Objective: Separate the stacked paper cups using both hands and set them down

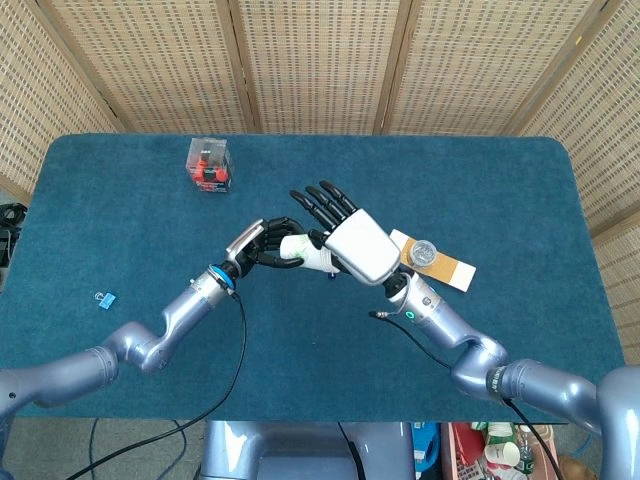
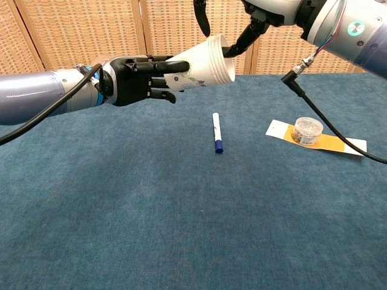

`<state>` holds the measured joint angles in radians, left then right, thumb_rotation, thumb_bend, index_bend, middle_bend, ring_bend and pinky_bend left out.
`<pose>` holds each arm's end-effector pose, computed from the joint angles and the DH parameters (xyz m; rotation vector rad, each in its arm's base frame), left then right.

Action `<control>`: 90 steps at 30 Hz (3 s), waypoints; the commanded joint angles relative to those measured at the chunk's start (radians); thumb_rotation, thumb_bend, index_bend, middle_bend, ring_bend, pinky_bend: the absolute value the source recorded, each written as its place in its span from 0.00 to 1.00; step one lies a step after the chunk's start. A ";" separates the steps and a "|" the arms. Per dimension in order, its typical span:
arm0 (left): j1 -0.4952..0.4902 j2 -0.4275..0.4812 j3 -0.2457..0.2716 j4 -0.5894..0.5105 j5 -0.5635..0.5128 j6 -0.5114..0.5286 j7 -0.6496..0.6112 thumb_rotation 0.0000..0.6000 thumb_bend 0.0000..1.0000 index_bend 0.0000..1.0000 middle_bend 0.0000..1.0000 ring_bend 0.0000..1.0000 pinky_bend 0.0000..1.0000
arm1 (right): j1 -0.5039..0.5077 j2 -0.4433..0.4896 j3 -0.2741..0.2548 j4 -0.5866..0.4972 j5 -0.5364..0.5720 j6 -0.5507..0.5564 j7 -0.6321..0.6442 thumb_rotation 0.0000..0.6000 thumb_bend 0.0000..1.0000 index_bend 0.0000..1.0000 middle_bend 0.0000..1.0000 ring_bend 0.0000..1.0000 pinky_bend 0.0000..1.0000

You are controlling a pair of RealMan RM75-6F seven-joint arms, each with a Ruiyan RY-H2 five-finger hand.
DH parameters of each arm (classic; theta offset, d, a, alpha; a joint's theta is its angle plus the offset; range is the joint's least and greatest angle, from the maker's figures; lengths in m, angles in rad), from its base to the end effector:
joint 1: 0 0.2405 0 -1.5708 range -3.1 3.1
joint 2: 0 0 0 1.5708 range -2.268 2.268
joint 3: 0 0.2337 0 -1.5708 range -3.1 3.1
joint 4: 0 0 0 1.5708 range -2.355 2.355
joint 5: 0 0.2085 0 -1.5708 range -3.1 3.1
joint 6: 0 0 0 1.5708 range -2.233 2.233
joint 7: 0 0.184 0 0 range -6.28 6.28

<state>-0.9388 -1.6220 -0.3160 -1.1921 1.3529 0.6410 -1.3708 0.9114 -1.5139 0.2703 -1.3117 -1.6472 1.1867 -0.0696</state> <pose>-0.0572 0.4203 -0.0516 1.2295 2.4280 1.5678 0.0006 -0.3851 0.0412 1.9201 -0.2856 1.4733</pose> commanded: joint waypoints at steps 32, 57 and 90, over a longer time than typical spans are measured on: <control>0.058 0.079 0.070 0.132 0.048 0.052 0.085 1.00 0.13 0.54 0.50 0.51 0.56 | -0.097 0.159 -0.085 -0.010 -0.033 0.117 -0.055 1.00 0.57 0.72 0.10 0.03 0.13; 0.186 0.149 0.248 0.330 0.141 0.239 0.840 1.00 0.13 0.53 0.46 0.45 0.46 | -0.097 0.233 -0.313 0.066 -0.286 -0.054 -0.305 1.00 0.45 0.54 0.11 0.07 0.13; 0.673 0.532 0.299 -0.484 -0.023 0.774 1.294 1.00 0.11 0.00 0.00 0.00 0.00 | -0.654 0.290 -0.285 -0.247 0.126 0.387 0.034 1.00 0.00 0.00 0.00 0.00 0.00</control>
<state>-0.2840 -1.0973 -0.0334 -1.6671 1.3141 1.3988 -0.0930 0.2947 -1.2144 0.0029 -1.5872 -1.5210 1.5429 -0.0653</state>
